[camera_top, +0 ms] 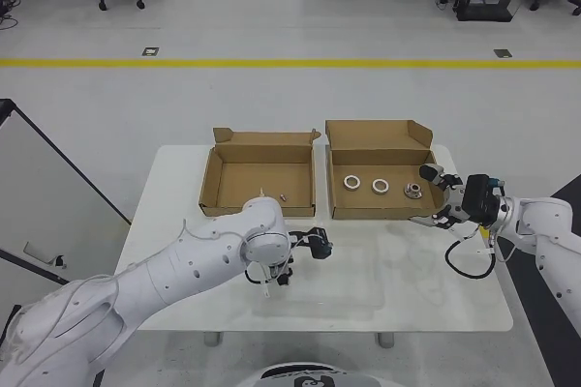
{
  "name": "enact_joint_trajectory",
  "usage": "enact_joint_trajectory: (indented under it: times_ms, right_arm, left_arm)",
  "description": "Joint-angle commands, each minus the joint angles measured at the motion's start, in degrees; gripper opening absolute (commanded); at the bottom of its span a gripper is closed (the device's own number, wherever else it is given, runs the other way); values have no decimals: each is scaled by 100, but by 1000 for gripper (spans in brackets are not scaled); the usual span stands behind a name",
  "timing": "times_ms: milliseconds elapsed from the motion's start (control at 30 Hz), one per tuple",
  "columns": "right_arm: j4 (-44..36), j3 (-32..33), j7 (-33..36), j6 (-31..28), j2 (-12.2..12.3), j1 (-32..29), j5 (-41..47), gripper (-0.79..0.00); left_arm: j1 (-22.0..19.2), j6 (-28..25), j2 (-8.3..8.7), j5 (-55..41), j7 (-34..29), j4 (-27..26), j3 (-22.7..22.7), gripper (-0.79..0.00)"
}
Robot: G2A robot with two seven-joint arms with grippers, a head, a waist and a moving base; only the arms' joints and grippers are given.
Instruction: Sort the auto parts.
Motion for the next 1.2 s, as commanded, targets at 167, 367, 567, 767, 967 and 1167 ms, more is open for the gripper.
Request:
enact_joint_trajectory:
  times_ms: [167, 367, 567, 767, 967, 1167]
  right_arm:
    - [0, -1, -7, 0, 0, 0, -1, 0]
    - [0, -1, -7, 0, 0, 0, -1, 0]
    - [0, -1, -7, 0, 0, 0, -1, 0]
    - [0, -1, -7, 0, 0, 0, -1, 0]
    - [0, -1, -7, 0, 0, 0, -1, 0]
    - [0, -1, -7, 0, 0, 0, -1, 0]
  left_arm:
    - [-78, -103, -29, -73, 39, 171, 33, -428]
    - [-214, -173, -45, -145, 110, 354, 114, -443]
    - [-336, -233, -54, -228, 170, 478, 229, -453]
    - [-443, -279, -67, -308, 215, 574, 340, -434]
    - [-496, -339, -50, -280, 275, 521, 369, 0]
    - [-496, -339, -50, -280, 275, 521, 369, 0]
